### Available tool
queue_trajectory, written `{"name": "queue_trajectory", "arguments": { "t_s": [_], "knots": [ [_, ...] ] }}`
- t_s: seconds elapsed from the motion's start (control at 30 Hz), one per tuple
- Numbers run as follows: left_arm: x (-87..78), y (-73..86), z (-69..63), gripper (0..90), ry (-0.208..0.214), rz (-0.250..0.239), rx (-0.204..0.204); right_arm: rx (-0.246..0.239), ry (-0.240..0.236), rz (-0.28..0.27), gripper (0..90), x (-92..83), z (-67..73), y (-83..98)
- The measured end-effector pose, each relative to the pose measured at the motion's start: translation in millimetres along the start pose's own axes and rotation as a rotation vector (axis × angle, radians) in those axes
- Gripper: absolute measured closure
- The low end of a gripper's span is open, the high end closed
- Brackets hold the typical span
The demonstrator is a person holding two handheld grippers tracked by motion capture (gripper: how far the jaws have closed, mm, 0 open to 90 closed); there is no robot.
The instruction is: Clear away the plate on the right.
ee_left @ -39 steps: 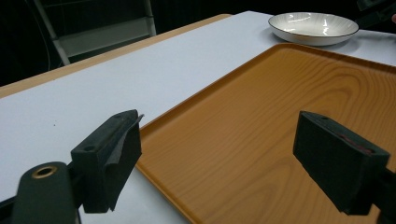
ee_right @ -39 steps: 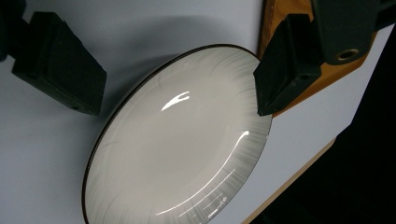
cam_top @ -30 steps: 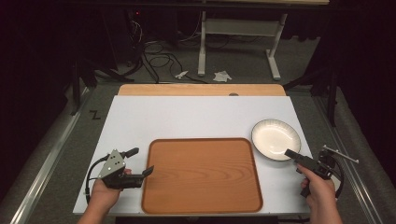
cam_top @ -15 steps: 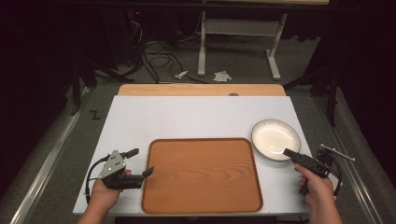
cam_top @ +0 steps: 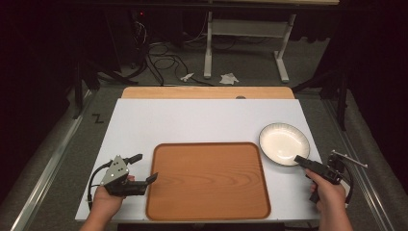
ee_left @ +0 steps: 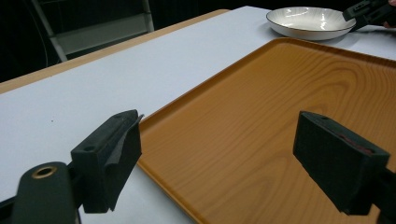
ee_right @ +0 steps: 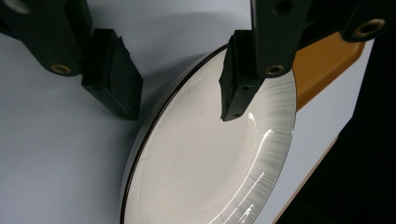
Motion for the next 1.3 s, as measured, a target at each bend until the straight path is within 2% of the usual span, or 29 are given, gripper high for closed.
{"name": "queue_trajectory", "arguments": {
  "t_s": [0.3, 0.37, 0.6, 0.9, 1.3],
  "knots": [
    [-4.5, 2.5, 0.6, 15.9, -0.008, -0.001, -0.004, 0.021, -0.008, -0.009, 55.0, 4.8, -0.6, -3.8],
    [-6.5, 3.5, 0.6, 15.9, -0.011, 0.001, -0.006, 0.051, -0.008, -0.002, 57.0, 6.0, -1.1, -5.6],
    [-9.0, 5.0, 0.6, 15.9, -0.014, 0.002, -0.007, 0.095, -0.018, 0.005, 60.6, 8.5, -3.8, -9.3],
    [-9.3, 5.1, -0.2, 15.9, -0.013, 0.004, -0.004, 0.099, 0.003, 0.016, 69.9, 9.4, -7.0, -9.8],
    [-9.4, 4.8, -0.6, 15.9, -0.011, 0.003, -0.002, 0.103, 0.011, 0.012, 71.2, 10.6, -7.9, -10.5]
  ]
}}
Point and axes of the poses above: each handheld gripper's, and its own axes: x roughly forward along the jaws, y roughly out of its underside, z roughly to its left, the point moved 8 cm from there along x, roughly forward along the jaws, and after that the axes turned 8 degrees about y, right-handed, at the moved point
